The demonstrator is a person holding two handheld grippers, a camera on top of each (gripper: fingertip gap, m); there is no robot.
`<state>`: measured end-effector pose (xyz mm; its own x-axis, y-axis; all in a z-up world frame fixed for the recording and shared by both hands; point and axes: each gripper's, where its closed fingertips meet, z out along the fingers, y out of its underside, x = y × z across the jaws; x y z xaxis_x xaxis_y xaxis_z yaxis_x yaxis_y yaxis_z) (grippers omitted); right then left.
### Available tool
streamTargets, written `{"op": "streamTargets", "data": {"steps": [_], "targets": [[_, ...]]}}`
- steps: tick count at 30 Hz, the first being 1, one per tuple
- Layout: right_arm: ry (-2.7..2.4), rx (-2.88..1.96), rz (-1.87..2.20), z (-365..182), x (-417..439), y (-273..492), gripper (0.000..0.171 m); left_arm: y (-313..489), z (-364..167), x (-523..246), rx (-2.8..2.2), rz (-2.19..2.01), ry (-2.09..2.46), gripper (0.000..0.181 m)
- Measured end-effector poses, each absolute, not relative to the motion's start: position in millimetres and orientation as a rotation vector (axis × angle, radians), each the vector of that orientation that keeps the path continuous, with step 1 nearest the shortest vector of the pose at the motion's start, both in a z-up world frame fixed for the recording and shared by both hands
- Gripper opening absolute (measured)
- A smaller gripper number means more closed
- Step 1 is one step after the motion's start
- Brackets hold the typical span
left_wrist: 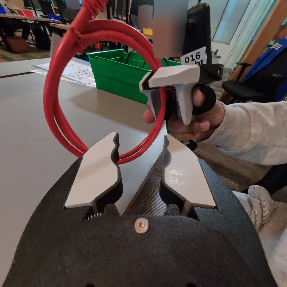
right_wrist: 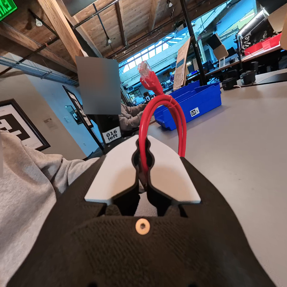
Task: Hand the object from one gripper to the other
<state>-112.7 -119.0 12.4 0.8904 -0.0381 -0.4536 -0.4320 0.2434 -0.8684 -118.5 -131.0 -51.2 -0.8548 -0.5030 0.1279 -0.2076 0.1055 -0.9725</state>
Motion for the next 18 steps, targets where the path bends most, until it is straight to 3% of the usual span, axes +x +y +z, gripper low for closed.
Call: {"op": "streamTargets", "data": {"steps": [7,18], "targets": [[0.484,-1.287,0.321,10.6,-111.3,-115.5,0.004,-132.6,-60.3,-117.5,-0.664,-1.739,2.162,0.050],[0.574,-1.263,0.369,4.6,-107.0,-110.7,0.005,-140.1,-66.1,-123.8,-0.382,-1.440,2.096,0.027]]}}
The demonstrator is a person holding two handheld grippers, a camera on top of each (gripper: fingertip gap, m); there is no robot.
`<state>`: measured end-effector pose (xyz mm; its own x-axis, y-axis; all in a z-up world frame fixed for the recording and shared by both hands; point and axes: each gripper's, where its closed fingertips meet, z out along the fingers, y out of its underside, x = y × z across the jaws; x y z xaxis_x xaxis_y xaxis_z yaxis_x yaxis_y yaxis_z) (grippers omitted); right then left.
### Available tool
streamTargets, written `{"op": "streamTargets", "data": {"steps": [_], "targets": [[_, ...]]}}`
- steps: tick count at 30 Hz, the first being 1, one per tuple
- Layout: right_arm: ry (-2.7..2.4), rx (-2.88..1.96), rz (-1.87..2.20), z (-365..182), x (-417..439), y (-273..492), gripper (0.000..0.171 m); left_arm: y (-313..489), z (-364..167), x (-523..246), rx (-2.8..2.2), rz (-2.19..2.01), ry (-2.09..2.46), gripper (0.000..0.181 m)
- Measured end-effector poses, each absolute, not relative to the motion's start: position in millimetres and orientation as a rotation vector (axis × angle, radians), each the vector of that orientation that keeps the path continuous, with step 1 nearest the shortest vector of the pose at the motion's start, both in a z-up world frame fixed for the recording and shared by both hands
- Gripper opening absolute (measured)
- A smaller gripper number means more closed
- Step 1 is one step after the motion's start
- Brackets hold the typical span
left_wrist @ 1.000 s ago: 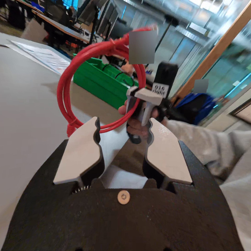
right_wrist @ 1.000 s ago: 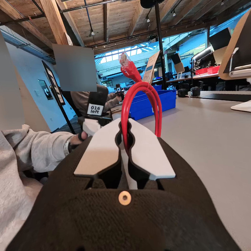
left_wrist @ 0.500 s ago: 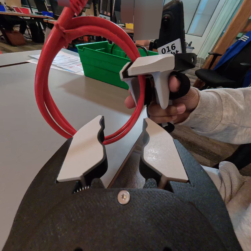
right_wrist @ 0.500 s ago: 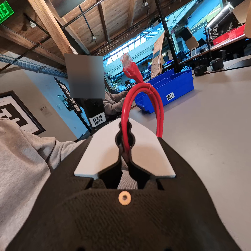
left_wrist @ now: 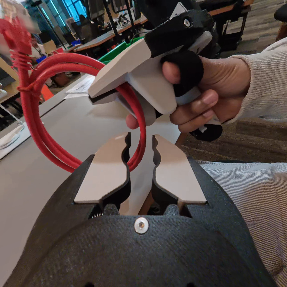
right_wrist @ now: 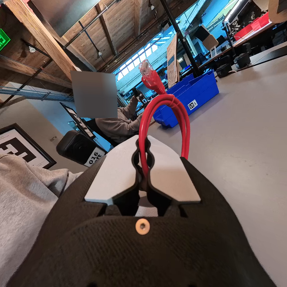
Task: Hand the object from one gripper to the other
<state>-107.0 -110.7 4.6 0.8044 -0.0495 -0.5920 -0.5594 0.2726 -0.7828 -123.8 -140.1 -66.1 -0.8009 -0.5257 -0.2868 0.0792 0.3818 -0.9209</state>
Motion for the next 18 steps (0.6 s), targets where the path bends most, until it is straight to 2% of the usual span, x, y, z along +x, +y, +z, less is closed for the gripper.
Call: {"op": "streamTargets", "data": {"steps": [4,6,9,18], "targets": [[0.565,-1.264,0.383,4.9,-110.6,-108.2,0.005,-137.3,-70.4,-120.3,-0.415,-1.424,2.102,0.019],[0.556,-1.256,0.379,5.9,-111.3,-108.7,0.005,-137.8,-71.3,-121.9,-0.407,-1.426,2.113,0.009],[0.545,-1.231,0.360,7.2,-108.8,-113.1,0.006,-142.6,-67.9,-126.0,-0.355,-1.439,2.093,0.007],[0.515,-1.169,0.294,12.8,-99.4,-129.4,0.030,-133.7,-47.2,-120.4,-0.512,-1.650,2.033,0.006]]}}
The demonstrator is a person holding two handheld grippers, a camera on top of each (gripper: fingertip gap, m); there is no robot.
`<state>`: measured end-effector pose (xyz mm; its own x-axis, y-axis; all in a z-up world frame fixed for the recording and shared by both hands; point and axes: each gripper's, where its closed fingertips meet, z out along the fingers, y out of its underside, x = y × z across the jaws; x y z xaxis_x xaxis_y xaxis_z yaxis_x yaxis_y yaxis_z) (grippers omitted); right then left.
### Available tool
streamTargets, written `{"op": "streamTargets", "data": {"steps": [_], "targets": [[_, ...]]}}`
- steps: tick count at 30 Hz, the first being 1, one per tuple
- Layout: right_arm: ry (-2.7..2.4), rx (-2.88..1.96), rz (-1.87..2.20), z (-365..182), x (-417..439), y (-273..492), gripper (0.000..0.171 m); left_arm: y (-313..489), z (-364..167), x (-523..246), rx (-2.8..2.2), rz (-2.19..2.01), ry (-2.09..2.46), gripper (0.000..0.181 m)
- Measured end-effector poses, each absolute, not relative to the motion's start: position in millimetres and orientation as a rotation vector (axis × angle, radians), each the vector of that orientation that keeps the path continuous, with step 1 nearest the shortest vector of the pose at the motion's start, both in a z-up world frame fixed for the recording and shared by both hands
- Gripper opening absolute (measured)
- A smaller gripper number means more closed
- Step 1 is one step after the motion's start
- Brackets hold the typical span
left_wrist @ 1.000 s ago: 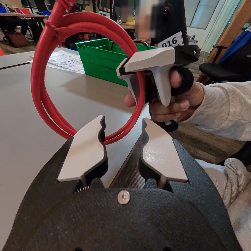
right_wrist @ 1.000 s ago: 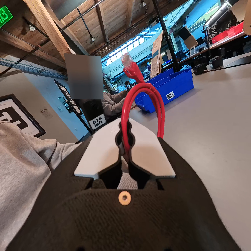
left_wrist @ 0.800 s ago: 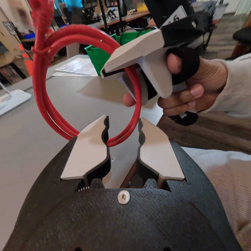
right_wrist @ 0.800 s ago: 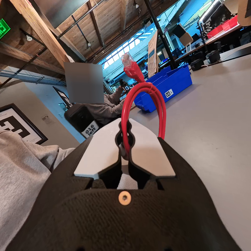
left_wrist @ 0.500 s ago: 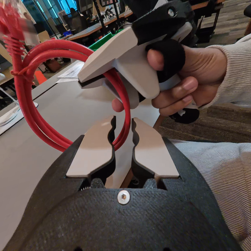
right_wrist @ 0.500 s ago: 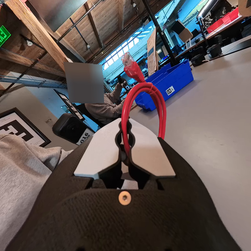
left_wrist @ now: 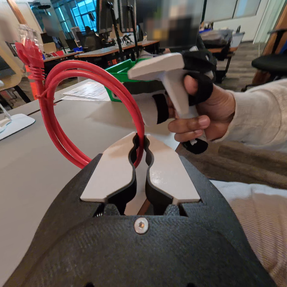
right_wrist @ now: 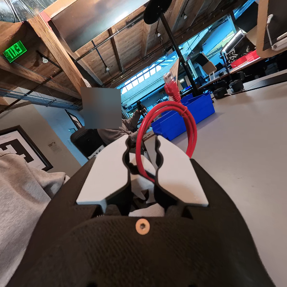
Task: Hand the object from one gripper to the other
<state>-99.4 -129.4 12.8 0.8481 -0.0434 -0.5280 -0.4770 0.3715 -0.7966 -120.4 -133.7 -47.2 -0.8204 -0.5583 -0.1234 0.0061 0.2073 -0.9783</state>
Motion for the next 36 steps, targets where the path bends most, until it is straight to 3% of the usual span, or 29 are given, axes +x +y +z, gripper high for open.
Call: {"op": "streamTargets", "data": {"steps": [10,19,29,31,36], "targets": [[0.695,-1.123,0.347,-7.0,-75.9,-139.3,0.030,-110.4,23.1,-142.2,-0.607,-2.427,1.836,0.005],[0.690,-1.012,0.724,-9.0,-91.2,-118.4,0.041,-117.3,48.4,-179.6,-0.430,-2.867,1.833,0.006],[0.619,-0.968,0.758,6.3,-97.8,-128.3,0.015,-113.2,44.6,-171.5,-0.545,-2.990,1.797,0.007],[0.645,-0.990,0.687,5.2,-92.6,-132.9,0.012,-113.1,38.7,-164.9,-0.616,-2.970,1.807,0.010],[0.709,-1.039,0.515,1.4,-80.3,-144.8,0.012,-113.8,14.9,-136.9,-0.868,-2.767,1.828,0.041]]}}
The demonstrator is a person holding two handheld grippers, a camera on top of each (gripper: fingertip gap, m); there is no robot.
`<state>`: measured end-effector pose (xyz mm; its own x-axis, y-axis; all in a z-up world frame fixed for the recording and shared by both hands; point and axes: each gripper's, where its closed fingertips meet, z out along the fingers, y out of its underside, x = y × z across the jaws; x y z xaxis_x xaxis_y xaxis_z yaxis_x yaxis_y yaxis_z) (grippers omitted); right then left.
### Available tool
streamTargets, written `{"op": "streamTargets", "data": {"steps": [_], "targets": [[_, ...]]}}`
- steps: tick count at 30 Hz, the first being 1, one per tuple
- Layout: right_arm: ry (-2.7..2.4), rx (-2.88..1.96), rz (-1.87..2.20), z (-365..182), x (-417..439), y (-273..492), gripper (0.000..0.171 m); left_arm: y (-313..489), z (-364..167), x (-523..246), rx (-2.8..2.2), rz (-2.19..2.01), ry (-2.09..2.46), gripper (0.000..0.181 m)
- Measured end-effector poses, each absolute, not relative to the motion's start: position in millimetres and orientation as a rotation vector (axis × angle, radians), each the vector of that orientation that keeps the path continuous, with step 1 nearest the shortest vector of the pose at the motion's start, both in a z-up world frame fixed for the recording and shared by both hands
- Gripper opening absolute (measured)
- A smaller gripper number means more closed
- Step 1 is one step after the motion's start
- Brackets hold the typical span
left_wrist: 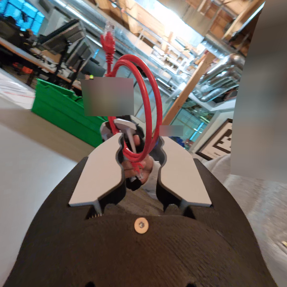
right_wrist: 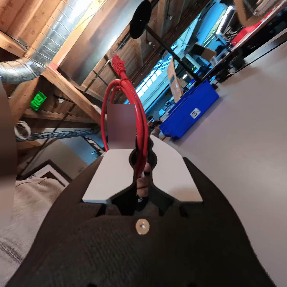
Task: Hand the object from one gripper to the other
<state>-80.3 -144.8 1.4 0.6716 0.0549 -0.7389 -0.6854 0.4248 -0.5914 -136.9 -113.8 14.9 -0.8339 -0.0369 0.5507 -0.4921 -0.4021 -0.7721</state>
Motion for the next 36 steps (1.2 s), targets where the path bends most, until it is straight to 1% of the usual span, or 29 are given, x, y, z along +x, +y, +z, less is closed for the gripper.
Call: {"op": "streamTargets", "data": {"steps": [4,6,7,10,13,15,21,29,36], "targets": [[0.793,-1.070,0.394,-6.7,-68.9,-155.8,0.012,-109.2,-2.1,-115.0,0.922,2.337,-1.693,0.059],[0.843,-1.091,0.333,-13.1,-63.1,-160.8,0.012,-106.6,-6.6,-108.2,0.980,2.387,-1.840,0.061],[0.868,-1.109,0.297,-16.7,-60.3,-162.5,0.011,-104.4,-6.8,-105.3,1.004,2.432,-1.925,0.059],[0.954,-1.165,0.181,-28.0,-51.7,-166.0,0.012,-106.7,-1.6,-109.5,0.937,2.555,-2.235,0.045],[1.021,-1.174,0.106,-33.3,-45.7,-166.1,0.011,-118.0,-8.8,-117.3,0.795,2.535,-2.621,0.034],[1.058,-1.179,0.067,-36.8,-44.2,-163.4,0.011,-130.3,-17.7,-125.0,0.676,2.473,-2.777,0.032],[1.043,-1.214,-0.010,-30.8,-56.2,-147.8,0.012,-141.1,-52.5,-119.4,0.750,2.159,-3.031,0.035],[1.012,-1.267,-0.296,-18.9,-62.6,-147.8,0.012,-136.1,-56.8,-112.3,0.774,2.009,-3.334,0.039],[0.914,-1.339,-0.509,-8.6,-78.5,-132.6,0.012,-130.3,-66.0,-106.9,0.924,1.906,-3.308,0.040]]}}
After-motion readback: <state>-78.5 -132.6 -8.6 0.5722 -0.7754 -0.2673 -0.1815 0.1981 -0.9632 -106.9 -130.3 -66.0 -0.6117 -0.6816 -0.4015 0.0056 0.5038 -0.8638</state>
